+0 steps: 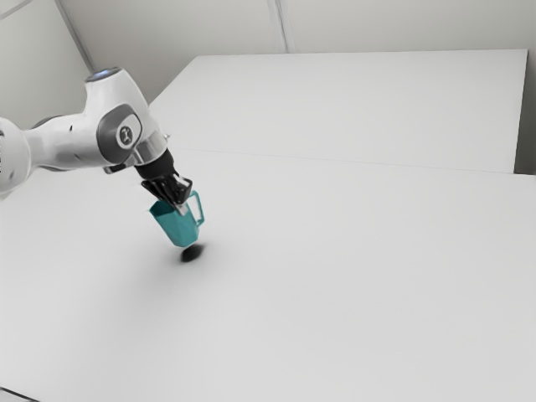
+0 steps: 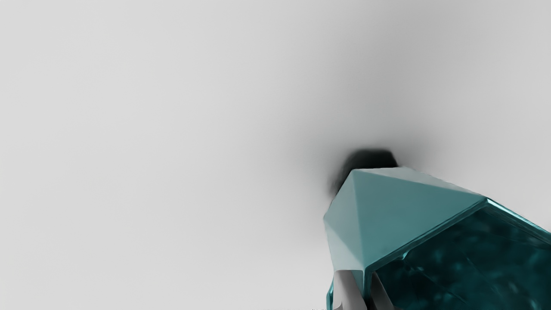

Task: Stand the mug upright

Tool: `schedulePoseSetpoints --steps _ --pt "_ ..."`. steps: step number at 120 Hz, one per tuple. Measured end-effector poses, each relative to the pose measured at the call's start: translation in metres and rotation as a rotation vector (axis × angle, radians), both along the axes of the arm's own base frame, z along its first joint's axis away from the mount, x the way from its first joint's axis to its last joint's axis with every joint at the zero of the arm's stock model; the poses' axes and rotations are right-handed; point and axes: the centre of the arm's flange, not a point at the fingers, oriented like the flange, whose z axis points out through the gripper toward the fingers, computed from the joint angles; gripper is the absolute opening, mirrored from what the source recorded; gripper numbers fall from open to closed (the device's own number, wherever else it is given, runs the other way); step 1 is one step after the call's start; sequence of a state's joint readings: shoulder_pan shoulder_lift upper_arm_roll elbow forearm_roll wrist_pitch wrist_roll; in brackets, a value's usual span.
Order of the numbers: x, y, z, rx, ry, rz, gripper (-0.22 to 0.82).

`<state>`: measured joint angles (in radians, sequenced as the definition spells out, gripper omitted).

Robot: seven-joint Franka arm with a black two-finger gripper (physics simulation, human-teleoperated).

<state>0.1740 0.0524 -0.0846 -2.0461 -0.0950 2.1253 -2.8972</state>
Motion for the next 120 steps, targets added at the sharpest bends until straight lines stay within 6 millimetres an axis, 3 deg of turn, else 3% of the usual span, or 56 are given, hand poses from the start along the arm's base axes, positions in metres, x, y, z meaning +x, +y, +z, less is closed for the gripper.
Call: schedulePoseSetpoints --steps 27,53,67,93,111,120 --pt "-0.004 -0.04 -0.006 0.038 -0.046 -0.09 -0.18" --pt "-0.013 -0.068 -0.026 0.036 -0.025 -0.141 -0.18" --pt "-0.014 -0.07 -0.037 0.031 -0.009 -0.142 -0.18" --pt "-0.012 -0.053 -0.046 0.027 -0.003 -0.111 -0.18" --pt "-0.011 -0.06 -0.049 0.026 -0.003 -0.124 -0.18" --pt "-0.011 -0.064 -0.047 0.029 -0.007 -0.131 -0.02"
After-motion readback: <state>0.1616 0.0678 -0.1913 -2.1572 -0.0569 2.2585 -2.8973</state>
